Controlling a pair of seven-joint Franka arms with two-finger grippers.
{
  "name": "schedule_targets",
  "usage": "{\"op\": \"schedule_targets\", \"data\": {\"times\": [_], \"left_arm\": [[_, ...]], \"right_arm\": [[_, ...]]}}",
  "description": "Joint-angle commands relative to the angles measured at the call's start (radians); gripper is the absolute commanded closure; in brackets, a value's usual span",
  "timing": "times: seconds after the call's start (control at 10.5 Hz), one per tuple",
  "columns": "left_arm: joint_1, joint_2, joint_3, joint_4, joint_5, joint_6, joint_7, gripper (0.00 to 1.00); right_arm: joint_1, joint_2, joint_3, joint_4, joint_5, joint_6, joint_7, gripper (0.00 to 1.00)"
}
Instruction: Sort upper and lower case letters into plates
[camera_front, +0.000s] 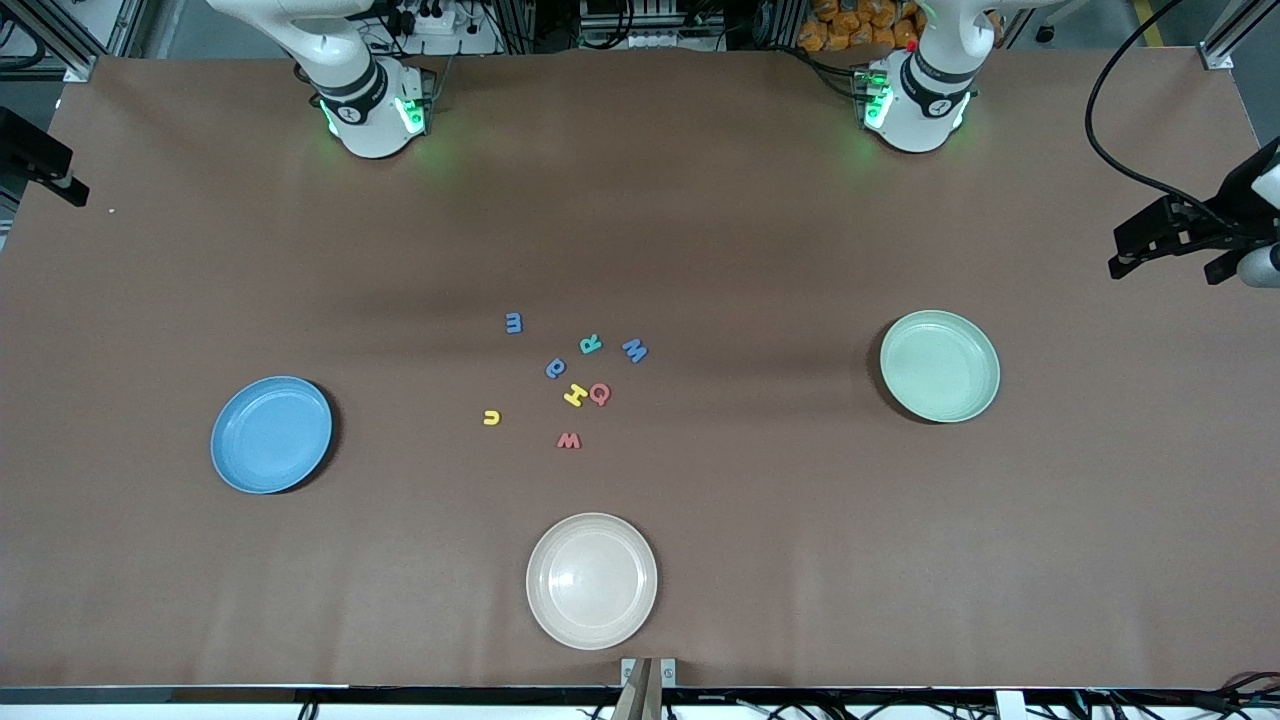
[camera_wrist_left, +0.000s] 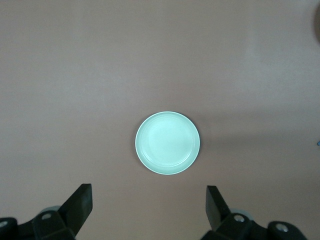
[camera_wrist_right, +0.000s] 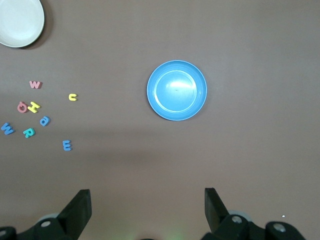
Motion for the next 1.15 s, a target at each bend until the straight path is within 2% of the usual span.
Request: {"op": "schedule_targets", "data": {"times": [0.0,0.67,1.05], "left_arm": [[0.004,-0.009,0.001,0.002,0.012,-0.024,0.001,0.0],[0.005,0.011,-0.002,-0.01,0.012,-0.026,0.012,0.0],[-0.001,0.029,-0.013,-0.088,0.01,-0.028,0.006,0.0]], "right_arm": [[-0.007,-0.007,-0.003,-0.023,0.002,-0.006,-0.038,0.0],[-0.007,-0.012,-0.005,-0.032,0.002,-0.007,-0.04,0.0],[-0.005,0.0,-0.003,-0.044,0.0,0.01,-0.035,0.0]]}}
